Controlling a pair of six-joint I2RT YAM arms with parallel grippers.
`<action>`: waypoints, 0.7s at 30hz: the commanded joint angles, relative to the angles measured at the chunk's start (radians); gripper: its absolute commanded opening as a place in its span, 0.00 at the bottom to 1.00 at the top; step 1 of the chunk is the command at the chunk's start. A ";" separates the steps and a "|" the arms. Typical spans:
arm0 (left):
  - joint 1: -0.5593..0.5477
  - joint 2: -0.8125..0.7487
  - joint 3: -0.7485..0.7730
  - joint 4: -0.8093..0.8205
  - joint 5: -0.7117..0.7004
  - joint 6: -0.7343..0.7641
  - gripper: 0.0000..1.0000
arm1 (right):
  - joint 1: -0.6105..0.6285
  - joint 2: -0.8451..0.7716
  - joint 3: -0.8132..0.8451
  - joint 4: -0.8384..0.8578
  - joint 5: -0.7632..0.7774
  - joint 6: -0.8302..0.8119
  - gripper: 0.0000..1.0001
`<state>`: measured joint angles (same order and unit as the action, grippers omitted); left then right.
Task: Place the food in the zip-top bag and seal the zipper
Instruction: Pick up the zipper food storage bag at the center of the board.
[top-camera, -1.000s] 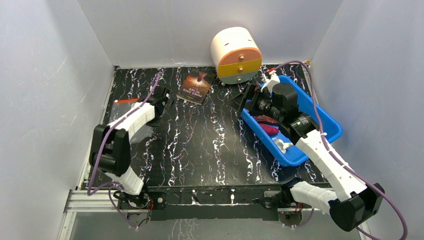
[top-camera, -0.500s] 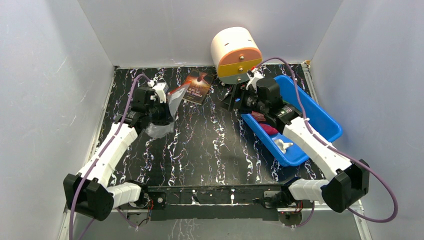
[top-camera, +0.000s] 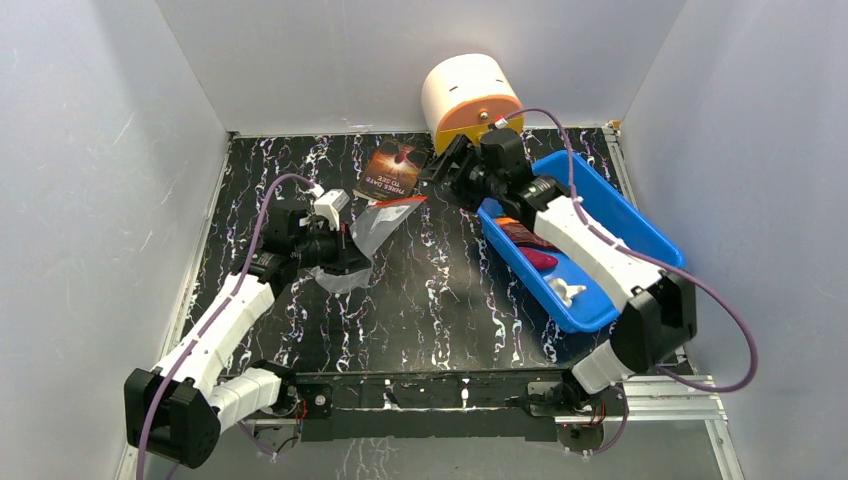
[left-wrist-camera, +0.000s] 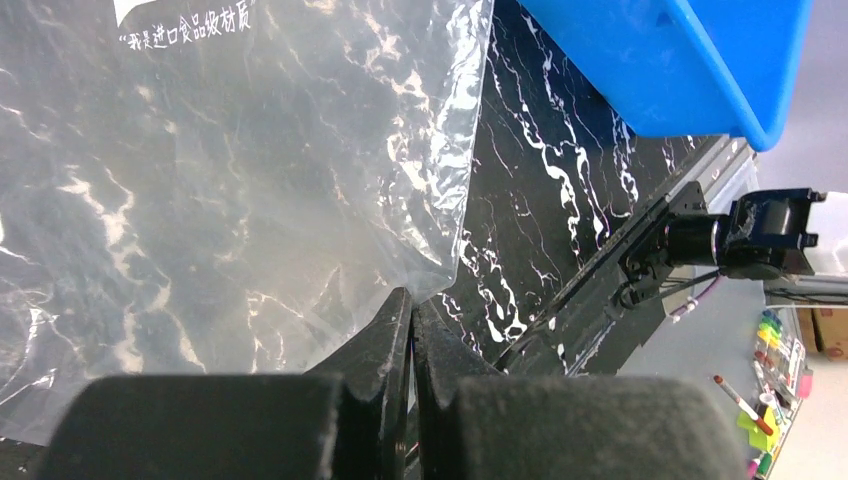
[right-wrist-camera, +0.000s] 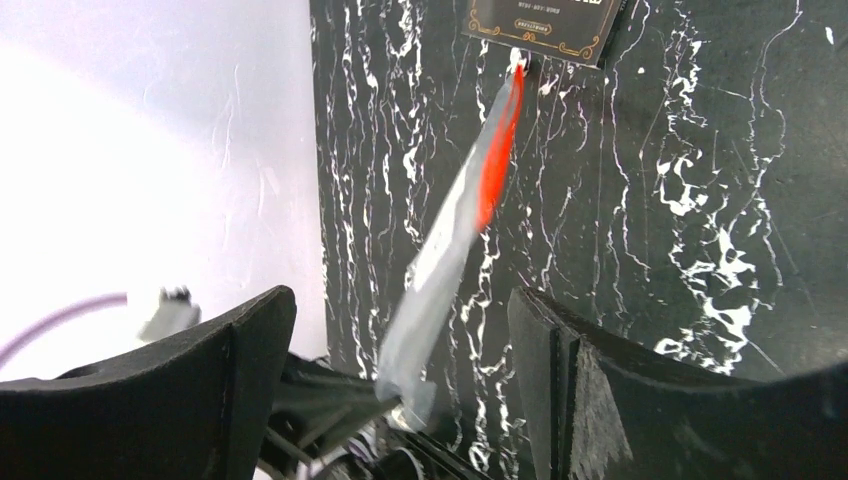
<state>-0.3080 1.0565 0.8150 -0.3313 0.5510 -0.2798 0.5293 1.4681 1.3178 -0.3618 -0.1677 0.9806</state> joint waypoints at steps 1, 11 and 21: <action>-0.002 -0.042 -0.028 0.040 0.094 0.006 0.00 | -0.001 0.120 0.194 -0.146 0.060 0.099 0.76; -0.004 -0.096 -0.081 0.061 0.126 0.001 0.00 | 0.004 0.302 0.254 -0.246 -0.028 0.115 0.68; -0.003 -0.097 -0.097 0.070 0.140 0.004 0.00 | 0.008 0.302 0.218 -0.082 -0.201 0.041 0.41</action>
<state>-0.3099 0.9798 0.7197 -0.2806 0.6632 -0.2802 0.5304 1.8130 1.5223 -0.5777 -0.2642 1.0649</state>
